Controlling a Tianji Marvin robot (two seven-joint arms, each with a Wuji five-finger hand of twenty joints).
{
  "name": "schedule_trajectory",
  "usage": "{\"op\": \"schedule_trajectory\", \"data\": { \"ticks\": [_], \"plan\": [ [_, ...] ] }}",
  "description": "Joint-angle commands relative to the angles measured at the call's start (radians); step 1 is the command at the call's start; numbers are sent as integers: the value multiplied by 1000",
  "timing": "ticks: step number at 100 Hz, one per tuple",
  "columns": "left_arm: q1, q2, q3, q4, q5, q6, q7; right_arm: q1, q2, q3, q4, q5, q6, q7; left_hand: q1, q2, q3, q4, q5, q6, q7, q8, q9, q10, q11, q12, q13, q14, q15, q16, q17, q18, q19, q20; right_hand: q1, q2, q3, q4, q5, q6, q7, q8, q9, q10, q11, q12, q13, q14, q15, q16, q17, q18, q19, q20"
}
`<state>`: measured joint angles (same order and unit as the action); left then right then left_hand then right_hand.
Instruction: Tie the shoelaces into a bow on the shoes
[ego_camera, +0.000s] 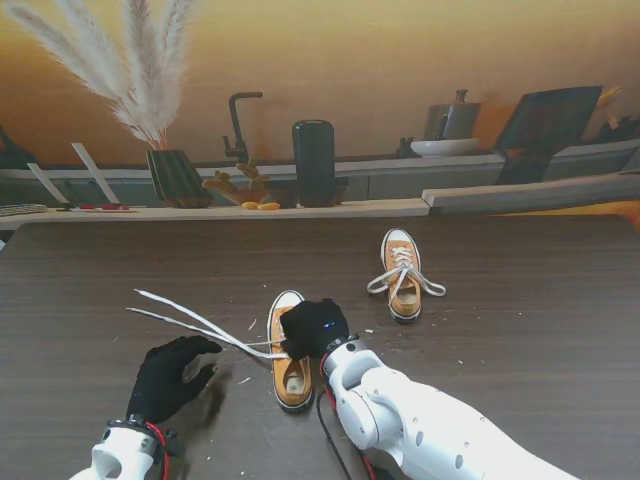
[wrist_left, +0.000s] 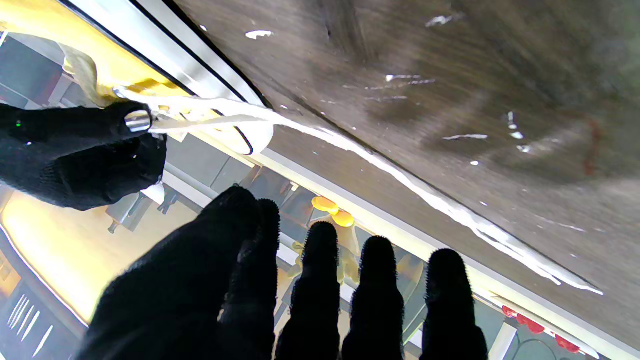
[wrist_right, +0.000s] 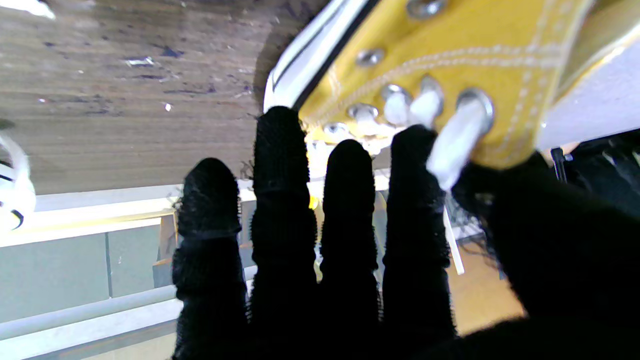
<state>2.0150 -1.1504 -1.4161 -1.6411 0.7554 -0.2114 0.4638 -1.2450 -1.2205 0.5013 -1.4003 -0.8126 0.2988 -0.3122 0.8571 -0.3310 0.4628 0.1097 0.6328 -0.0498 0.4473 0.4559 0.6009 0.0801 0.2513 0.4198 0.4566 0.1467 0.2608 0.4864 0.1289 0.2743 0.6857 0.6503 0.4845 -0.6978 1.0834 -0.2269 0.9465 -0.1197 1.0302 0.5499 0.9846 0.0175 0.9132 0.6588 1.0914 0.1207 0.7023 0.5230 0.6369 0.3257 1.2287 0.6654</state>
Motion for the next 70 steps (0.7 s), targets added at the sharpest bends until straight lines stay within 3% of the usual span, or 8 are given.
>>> {"op": "schedule_trajectory", "data": {
  "ticks": [1,14,21,38,46,57,70],
  "plan": [
    [6,-2,-2,-9,-1,-5,-13,-26,-3,16,-11,13,-24,-25,41,-13,28,-19,12,-44,7,10,6,-22,10,22,10,-17,13,25,-14,-28,17,-10,48,21,52,-11,-19,-44,46,46,-26,-18,26,18,-14,-12,22,17,-19,1,25,17],
    [6,-3,-2,-9,-3,-7,-11,-60,-6,47,-29,15,-49,-75,47,-11,25,-23,14,-42,10,11,7,-22,11,23,11,-17,14,26,-14,-28,19,-10,55,46,48,-14,-62,-39,78,85,-37,4,21,3,-17,-8,25,9,-19,6,24,21],
    [5,-3,-1,-8,-5,-10,-11,-77,-10,64,-33,17,-70,-114,50,-11,24,-24,16,-40,11,10,8,-22,12,23,11,-15,14,26,-14,-27,19,-11,50,22,70,-10,-62,-32,99,84,-9,15,-13,-37,5,2,9,-7,-2,17,19,17],
    [3,-3,1,-7,-7,-12,-14,-117,-32,108,-37,72,-115,-187,56,-10,23,-27,18,-43,13,10,11,-24,13,23,12,-16,15,26,-15,-27,19,-12,50,-124,192,-4,-19,-5,169,-12,136,50,-151,-176,120,25,-67,-36,93,72,4,-22],
    [2,-2,3,-7,-9,-11,-16,-133,-30,127,-57,103,-128,-168,58,-11,21,-29,21,-42,15,10,15,-26,15,24,12,-15,15,26,-15,-26,19,-12,79,-153,200,2,-24,1,214,-47,190,52,-210,-236,152,25,-108,-37,123,82,-15,-44],
    [2,-2,6,-8,-11,-10,-19,-145,-31,147,-65,160,-157,-138,62,-11,20,-31,23,-42,17,10,17,-27,16,24,13,-14,15,25,-14,-26,20,-13,115,-289,271,-27,-28,-8,275,-88,255,47,-255,-311,183,21,-135,-31,150,90,-36,-63],
    [2,-2,7,-11,-13,-8,-21,-149,-40,164,-55,231,-207,-126,65,-9,17,-33,23,-42,19,10,19,-29,17,24,14,-16,15,25,-14,-25,20,-13,157,-419,342,-59,-32,-24,326,-112,304,29,-245,-351,205,13,-133,-29,162,89,-49,-76]
  ]
}}
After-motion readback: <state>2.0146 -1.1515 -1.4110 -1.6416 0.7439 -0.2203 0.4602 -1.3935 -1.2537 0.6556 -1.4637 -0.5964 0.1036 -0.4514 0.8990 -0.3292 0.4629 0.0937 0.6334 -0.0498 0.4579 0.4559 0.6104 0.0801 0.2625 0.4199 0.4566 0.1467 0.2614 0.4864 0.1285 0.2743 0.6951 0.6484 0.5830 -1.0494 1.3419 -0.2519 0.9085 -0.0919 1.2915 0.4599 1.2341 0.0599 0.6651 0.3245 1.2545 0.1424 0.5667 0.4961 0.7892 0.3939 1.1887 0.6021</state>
